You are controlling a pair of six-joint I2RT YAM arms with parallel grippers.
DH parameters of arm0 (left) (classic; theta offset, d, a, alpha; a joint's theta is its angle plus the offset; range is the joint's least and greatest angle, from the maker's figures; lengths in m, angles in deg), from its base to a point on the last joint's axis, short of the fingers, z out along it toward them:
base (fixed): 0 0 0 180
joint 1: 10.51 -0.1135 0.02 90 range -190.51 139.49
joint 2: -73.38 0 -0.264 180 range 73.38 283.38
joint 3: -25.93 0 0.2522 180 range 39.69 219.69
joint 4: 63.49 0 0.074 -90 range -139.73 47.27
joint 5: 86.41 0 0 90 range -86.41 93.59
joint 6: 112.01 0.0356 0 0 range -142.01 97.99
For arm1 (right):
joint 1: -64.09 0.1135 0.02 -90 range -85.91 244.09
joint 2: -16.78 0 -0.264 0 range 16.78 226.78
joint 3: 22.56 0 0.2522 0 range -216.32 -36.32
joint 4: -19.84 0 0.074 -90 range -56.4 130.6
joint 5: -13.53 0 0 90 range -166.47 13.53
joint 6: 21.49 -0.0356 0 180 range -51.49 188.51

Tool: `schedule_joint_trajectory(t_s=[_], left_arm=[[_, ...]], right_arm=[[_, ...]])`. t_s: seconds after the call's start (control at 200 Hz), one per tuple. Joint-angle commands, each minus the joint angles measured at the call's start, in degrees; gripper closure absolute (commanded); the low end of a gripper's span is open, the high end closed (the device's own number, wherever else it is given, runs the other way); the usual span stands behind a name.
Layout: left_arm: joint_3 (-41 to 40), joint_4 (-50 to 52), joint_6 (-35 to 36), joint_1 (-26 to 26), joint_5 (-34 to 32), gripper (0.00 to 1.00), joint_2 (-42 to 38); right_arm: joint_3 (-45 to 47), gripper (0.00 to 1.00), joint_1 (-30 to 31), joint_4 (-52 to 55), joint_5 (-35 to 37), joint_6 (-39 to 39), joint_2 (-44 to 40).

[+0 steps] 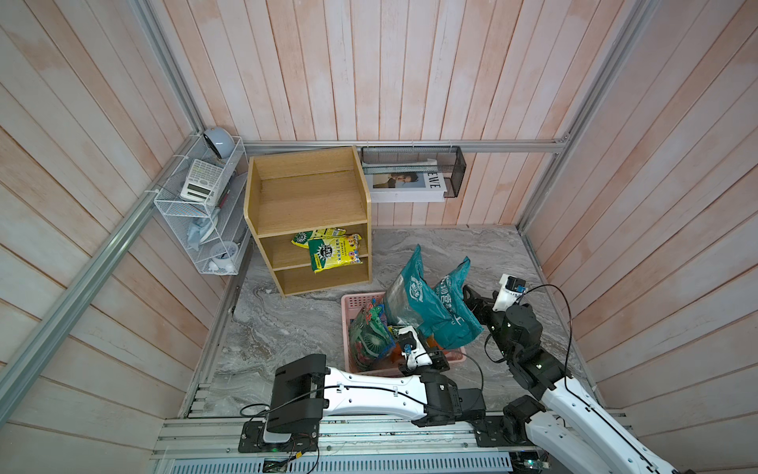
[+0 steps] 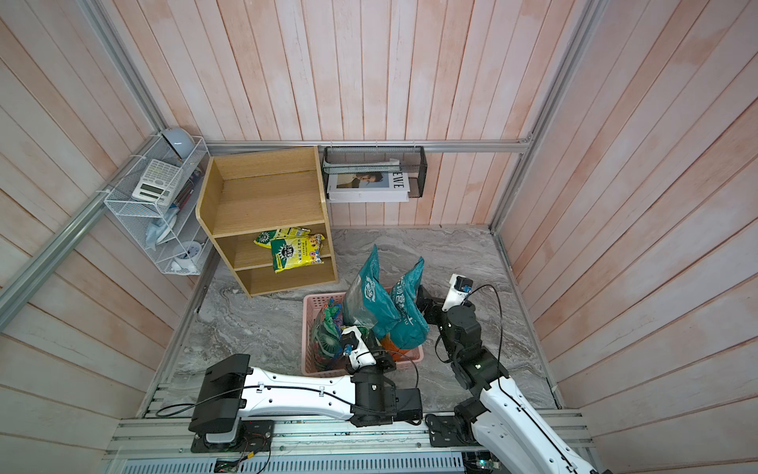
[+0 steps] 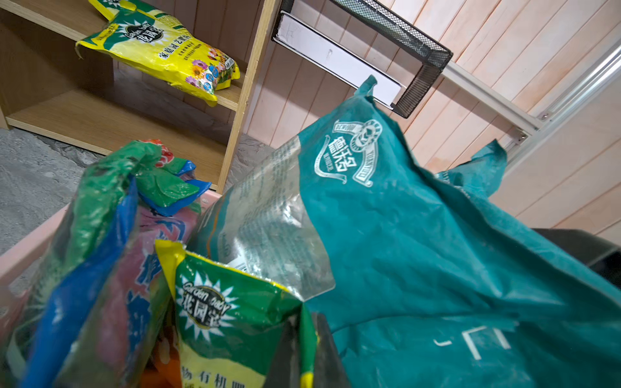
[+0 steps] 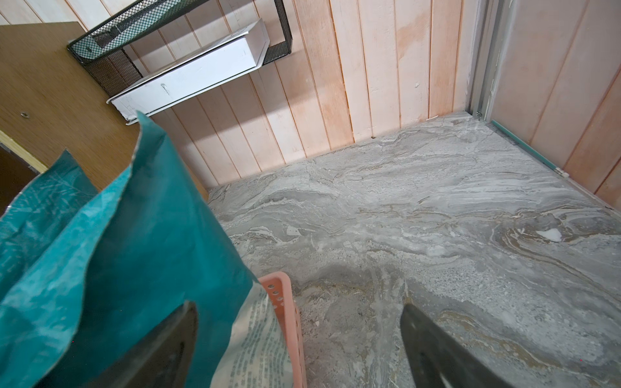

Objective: Take down the fertilizer bag from the shelf
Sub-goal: Place the fertilizer bag in the storage box.

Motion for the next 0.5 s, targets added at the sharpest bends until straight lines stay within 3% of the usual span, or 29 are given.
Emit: schedule_joint_trajectory(t_s=[0.0, 0.055, 0.125, 0.185, 0.245, 0.345, 0.495], left_arm=[[3.5, 7.2, -4.4, -0.3, -4.2, 1.0, 2.0], [5.5, 5.5, 0.8, -0.5, -3.3, 1.0, 3.2], [6.7, -3.1, 13.2, -1.5, 0.5, 1.0, 4.0], [4.5, -12.6, 23.1, -2.9, 5.0, 1.0, 3.7], [0.8, -20.4, 27.9, -4.2, 8.2, 1.0, 2.8], [-1.9, -24.5, 29.0, -5.6, 10.5, 1.0, 2.4], [0.1, -19.7, 25.0, -5.9, 8.9, 1.0, 4.0]], right_arm=[[0.6, 0.02, 0.4, -0.4, 0.1, 0.4, 0.3], [0.5, 0.02, 0.4, -0.5, 0.0, 0.3, 0.5], [0.5, 0.02, 0.4, -0.6, 0.0, 0.4, 0.6], [0.4, 0.02, 0.4, -0.6, 0.0, 0.4, 0.6], [0.5, 0.02, 0.4, -0.5, 0.0, 0.4, 0.5], [0.5, 0.02, 0.5, -0.6, 0.0, 0.4, 0.3], [0.5, 0.02, 0.5, -0.6, 0.0, 0.5, 0.5]])
